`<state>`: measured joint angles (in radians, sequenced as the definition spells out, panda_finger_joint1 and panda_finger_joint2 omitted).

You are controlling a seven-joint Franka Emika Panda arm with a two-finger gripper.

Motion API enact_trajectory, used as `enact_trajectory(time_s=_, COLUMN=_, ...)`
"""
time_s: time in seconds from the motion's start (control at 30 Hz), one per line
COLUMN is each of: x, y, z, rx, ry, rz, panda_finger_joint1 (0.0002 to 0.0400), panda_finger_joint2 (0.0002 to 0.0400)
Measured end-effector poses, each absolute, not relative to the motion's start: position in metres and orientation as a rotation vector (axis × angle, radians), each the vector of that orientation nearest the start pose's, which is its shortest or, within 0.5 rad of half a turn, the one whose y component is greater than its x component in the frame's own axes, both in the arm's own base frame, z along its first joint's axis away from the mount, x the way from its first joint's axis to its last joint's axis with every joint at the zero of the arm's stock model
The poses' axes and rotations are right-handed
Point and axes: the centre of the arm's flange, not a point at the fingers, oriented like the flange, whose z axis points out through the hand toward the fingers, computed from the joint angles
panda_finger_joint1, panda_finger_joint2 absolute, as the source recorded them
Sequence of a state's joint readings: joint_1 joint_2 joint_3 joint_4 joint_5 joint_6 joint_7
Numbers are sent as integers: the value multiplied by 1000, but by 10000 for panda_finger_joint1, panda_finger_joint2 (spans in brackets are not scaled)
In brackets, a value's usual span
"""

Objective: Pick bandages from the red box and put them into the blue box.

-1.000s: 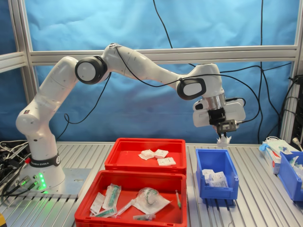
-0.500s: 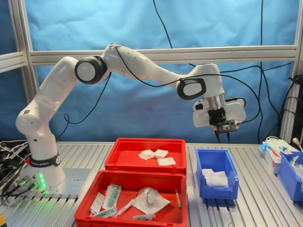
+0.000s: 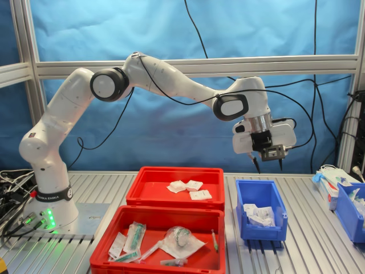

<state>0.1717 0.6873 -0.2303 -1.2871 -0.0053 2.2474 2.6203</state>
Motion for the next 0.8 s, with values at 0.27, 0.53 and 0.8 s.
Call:
enact_trajectory(time_s=0.27, x=763, y=7, z=380, rx=-777, ry=2781, rz=-307, panda_finger_joint1=393, panda_finger_joint2=393)
enact_trajectory(time_s=0.53, x=762, y=27, z=383, rx=-807, ry=2762, rz=-269, panda_finger_joint1=399, panda_finger_joint2=399)
enact_trajectory(time_s=0.8, x=759, y=60, z=403, rx=-850, ry=2713, rz=-204, panda_finger_joint1=400, panda_finger_joint2=400)
